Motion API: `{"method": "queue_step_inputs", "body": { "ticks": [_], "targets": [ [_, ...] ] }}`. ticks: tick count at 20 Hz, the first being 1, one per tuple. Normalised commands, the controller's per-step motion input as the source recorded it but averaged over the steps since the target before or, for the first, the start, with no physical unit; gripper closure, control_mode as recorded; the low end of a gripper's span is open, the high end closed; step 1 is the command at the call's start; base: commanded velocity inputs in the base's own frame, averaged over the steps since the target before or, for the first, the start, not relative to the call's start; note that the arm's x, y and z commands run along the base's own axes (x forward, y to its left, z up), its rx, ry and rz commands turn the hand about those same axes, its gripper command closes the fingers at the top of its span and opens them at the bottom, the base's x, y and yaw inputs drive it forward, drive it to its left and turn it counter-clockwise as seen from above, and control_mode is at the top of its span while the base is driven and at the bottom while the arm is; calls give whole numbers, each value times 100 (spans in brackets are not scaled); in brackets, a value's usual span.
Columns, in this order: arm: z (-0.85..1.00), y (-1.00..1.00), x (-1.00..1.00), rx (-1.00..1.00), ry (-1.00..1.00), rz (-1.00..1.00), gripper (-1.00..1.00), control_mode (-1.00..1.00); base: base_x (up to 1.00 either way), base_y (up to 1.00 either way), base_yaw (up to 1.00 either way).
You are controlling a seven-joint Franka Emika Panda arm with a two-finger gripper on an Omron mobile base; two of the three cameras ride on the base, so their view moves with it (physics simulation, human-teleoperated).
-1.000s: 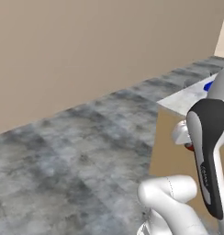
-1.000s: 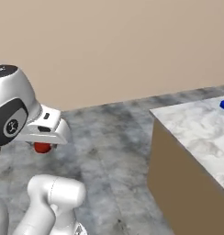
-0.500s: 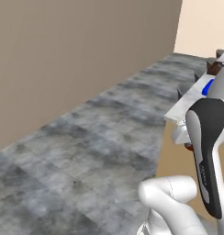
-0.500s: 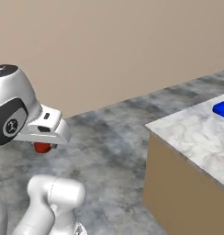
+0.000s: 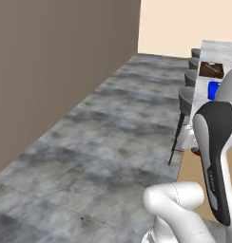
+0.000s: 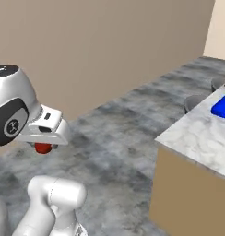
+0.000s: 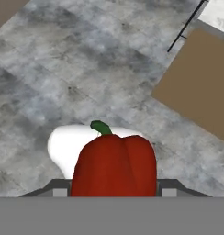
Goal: Gather the mushroom and bell pepper from the fridge and place them on a tray on the dining counter. Then gather the fishs from the fridge and place them on the other tray.
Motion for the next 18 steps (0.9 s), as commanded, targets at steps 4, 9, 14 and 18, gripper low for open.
{"method": "queue_step_inputs", "body": {
  "ticks": [4, 9, 14, 18],
  "targets": [
    [0, 0, 0, 0, 0, 0, 100, 100, 67, 84, -49],
    [0, 0, 0, 0, 0, 0, 100, 100, 58, 91, -51],
    [0, 0, 0, 0, 0, 0, 100, 100, 48, 95, -50],
    [0, 0, 0, 0, 0, 0, 100, 100, 52, 96, -51]
  ]
}}
